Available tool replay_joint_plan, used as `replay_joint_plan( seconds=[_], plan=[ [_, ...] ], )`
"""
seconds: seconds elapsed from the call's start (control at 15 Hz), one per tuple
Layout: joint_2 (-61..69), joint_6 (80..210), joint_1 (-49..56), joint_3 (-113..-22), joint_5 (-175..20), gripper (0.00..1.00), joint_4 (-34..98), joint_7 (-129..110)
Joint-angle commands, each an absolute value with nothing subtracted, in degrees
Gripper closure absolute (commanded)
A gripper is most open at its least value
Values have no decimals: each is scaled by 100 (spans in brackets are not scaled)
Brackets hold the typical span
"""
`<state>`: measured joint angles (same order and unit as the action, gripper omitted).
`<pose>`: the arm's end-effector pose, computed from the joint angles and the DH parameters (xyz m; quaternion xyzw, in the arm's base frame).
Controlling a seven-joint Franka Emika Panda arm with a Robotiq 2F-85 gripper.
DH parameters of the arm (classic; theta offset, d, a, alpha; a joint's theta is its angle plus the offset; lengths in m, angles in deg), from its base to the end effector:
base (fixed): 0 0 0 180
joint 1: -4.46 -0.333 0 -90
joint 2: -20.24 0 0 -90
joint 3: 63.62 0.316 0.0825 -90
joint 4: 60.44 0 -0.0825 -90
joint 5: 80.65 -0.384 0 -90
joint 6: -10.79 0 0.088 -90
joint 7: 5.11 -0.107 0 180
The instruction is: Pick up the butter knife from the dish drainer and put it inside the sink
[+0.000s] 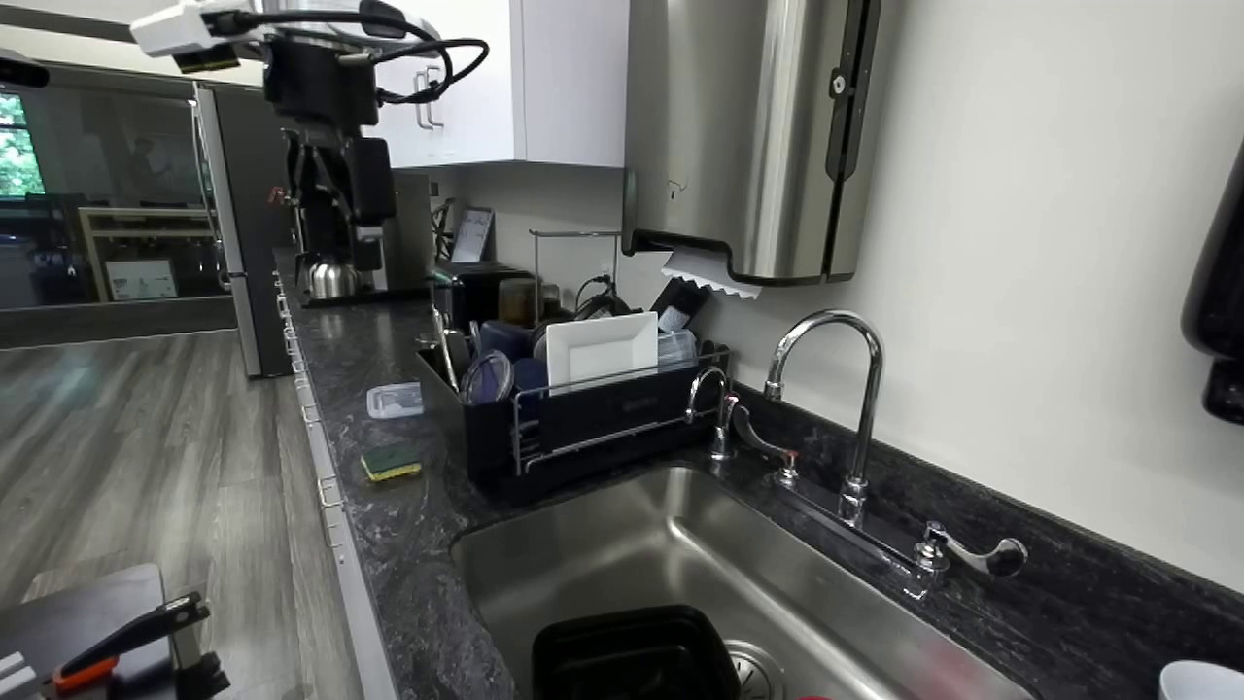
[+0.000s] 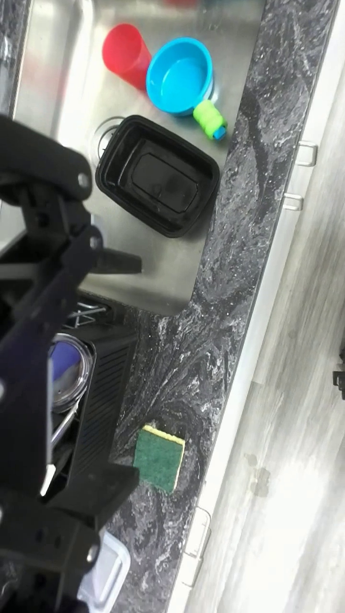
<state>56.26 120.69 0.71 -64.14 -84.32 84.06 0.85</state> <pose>0.3611 0.0247 0.4890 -0.9969 -0.0704 -0.0131 0.0326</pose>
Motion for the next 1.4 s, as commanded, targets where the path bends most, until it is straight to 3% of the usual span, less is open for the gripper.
replay_joint_plan(
  seconds=[0.0, 0.73, 1.33],
  plan=[
    [5695, 12498, -173, -6610, -8732, 0, 8656, 741],
    [5428, 13298, -1069, -7519, -9728, 0, 9201, 4060],
    [5435, 13174, -847, -7325, -9748, 0, 9167, 3968]
  ],
)
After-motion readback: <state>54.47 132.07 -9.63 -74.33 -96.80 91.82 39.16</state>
